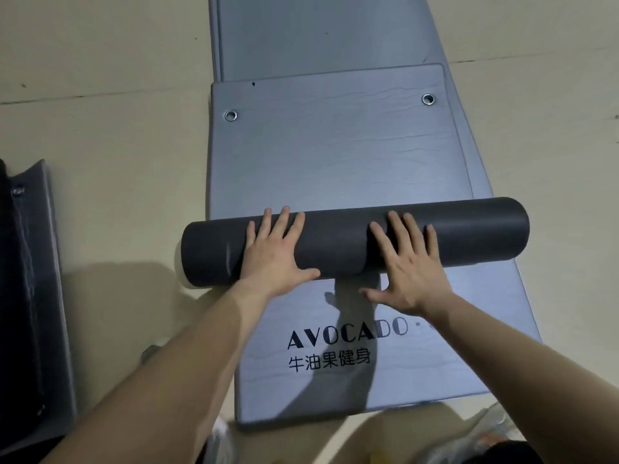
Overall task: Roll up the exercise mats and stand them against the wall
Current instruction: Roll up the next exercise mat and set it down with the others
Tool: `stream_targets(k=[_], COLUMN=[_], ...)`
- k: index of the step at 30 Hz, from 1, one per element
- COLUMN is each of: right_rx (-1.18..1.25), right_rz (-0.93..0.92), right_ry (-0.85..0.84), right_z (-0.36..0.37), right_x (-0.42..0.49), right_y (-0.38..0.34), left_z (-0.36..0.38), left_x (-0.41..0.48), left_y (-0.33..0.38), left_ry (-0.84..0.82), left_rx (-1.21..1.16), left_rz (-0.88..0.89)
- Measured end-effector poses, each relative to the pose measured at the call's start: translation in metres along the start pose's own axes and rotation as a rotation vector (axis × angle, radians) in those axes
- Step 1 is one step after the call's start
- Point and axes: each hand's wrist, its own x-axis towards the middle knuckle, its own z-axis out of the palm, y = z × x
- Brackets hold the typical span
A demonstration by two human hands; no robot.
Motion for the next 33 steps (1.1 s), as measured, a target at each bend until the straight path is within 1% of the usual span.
stream_targets(k=[2, 3, 5, 7, 9, 11, 14, 16, 20, 22, 25, 27, 29, 31, 32, 33], right_rx=[-0.095, -0.119, -0.157, -0.18, -0.181, -0.193, -0.182, -0.167, -0.124, -0.113, -0.068, -0.054, -0.074, -0.102, -0.112, -0.121], right_rz=[-0.034, -0.03, -0.017, -0.043, -0.081, -0.098, -0.11, -0.123, -0.14, -0.134, -0.119, -0.113, -0.076, -0.073, -0.084, -0.088], right_ry=[-0.087, -0.09, -0.043, 0.01, 0.011, -0.015, -0.085, -0.175, -0.294, -0.314, -0.312, -0.304, -0.251, -0.104, -0.05, -0.032], right_z=[0.003, 0.002, -0.003, -0.009, -0.016, -0.028, -0.032, -0.031, -0.025, -0.022, -0.029, -0.032, -0.027, -0.01, -0.001, 0.005], right_x=[0.015, 0.029, 0.057, 0.077, 0.089, 0.091, 0.071, 0.046, -0.01, -0.027, -0.03, -0.031, -0.042, -0.064, -0.073, -0.075], right_y=[0.01, 0.014, 0.018, 0.021, 0.026, 0.026, 0.017, 0.009, -0.004, -0.01, -0.012, -0.012, -0.016, -0.025, -0.028, -0.028], left_z=[-0.015, -0.017, -0.011, -0.005, -0.009, -0.019, -0.021, -0.013, 0.0, 0.007, 0.025, 0.033, 0.03, 0.016, 0.01, 0.006], left_x=[0.026, 0.033, 0.039, 0.045, 0.059, 0.062, 0.039, 0.013, -0.034, -0.057, -0.092, -0.101, -0.091, -0.072, -0.064, -0.06], left_y=[-0.006, -0.008, -0.008, -0.009, -0.011, -0.012, -0.005, 0.001, 0.006, 0.012, 0.035, 0.043, 0.036, 0.023, 0.018, 0.017], left_ry=[-0.064, -0.07, -0.028, 0.043, 0.074, 0.035, -0.036, -0.124, -0.285, -0.259, -0.079, -0.002, 0.001, -0.039, -0.068, -0.071], left_rx=[-0.04, -0.026, 0.113, 0.235, 0.237, 0.203, 0.179, 0.159, 0.119, 0.12, 0.173, 0.142, 0.045, -0.069, -0.099, -0.094], left_rz=[0.017, 0.041, 0.085, 0.099, 0.11, 0.11, 0.105, 0.11, 0.124, 0.114, 0.102, 0.1, 0.127, 0.144, 0.143, 0.144])
